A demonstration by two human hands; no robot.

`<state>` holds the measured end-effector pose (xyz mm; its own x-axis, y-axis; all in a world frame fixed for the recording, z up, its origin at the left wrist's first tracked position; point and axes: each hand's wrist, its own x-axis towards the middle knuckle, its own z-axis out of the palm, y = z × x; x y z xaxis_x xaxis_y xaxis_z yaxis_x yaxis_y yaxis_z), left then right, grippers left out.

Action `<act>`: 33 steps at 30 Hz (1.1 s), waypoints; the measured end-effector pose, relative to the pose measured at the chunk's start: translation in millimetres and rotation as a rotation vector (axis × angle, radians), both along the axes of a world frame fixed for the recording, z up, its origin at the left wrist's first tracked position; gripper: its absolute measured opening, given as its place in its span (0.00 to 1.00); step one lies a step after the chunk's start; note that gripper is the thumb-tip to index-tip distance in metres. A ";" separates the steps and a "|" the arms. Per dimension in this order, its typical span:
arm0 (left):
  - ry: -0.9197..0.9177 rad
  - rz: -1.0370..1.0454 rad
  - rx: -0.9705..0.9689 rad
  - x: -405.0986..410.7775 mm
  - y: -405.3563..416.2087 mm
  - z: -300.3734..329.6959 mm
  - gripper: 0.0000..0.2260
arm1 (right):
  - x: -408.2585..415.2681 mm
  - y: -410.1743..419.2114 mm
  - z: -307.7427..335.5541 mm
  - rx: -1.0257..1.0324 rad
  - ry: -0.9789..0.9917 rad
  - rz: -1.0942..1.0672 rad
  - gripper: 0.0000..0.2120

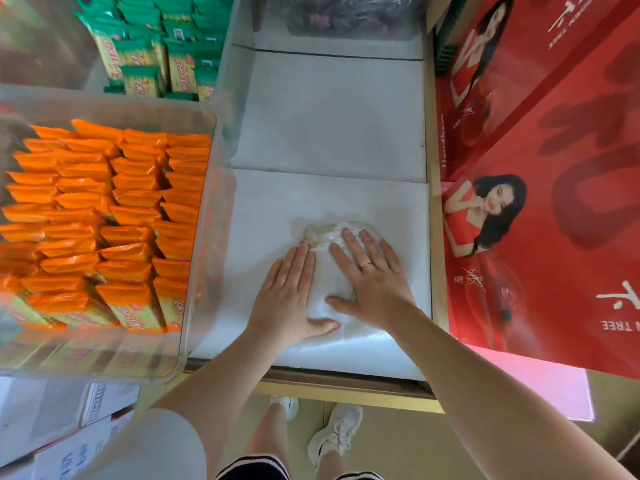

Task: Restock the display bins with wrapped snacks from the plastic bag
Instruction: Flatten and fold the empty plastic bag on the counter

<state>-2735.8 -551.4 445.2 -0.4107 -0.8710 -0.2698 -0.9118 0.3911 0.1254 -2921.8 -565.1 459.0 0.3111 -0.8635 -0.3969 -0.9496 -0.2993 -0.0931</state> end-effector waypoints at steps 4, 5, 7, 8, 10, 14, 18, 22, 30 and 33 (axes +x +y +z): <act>-0.039 0.001 -0.030 -3.7 0.3 20.4 0.51 | 3.8 -0.4 17.6 0.038 0.011 -0.040 0.38; -0.046 -0.035 -0.053 -4.0 0.8 25.2 0.48 | 5.1 3.0 23.2 -0.011 0.025 -0.039 0.37; -0.025 -0.154 -0.103 -3.5 2.3 29.4 0.40 | 4.7 16.3 27.2 -0.103 -0.022 0.009 0.35; -0.013 -0.220 -0.103 -2.9 3.3 28.3 0.35 | 1.0 25.0 25.6 -0.099 -0.057 0.051 0.35; 0.026 -0.305 -0.090 1.6 8.3 24.2 0.31 | -14.3 42.7 21.2 -0.025 -0.048 0.115 0.38; -0.053 -0.191 0.085 13.9 21.2 23.3 0.47 | -44.5 55.8 21.2 0.077 0.064 0.091 0.52; 0.014 -0.135 0.135 14.5 24.1 28.2 0.49 | -41.0 54.3 28.6 0.019 -0.043 0.061 0.42; 0.131 -0.076 0.171 14.9 18.3 41.5 0.39 | -47.3 50.0 38.8 -0.090 -0.258 -0.068 0.28; 1.002 0.624 0.227 3.5 -60.5 108.6 0.05 | -33.3 -14.1 84.9 -0.073 -1.251 -1.029 0.04; 1.191 0.768 0.297 2.1 -101.4 131.7 0.06 | -26.8 -46.4 102.0 0.004 -1.511 -1.078 0.11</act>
<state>-2733.7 -652.8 576.9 0.0181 -0.9491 -0.3144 -0.1787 -0.3125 0.9330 -2948.7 -611.5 561.0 -0.2561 -0.9039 -0.3425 0.1739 0.3055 -0.9362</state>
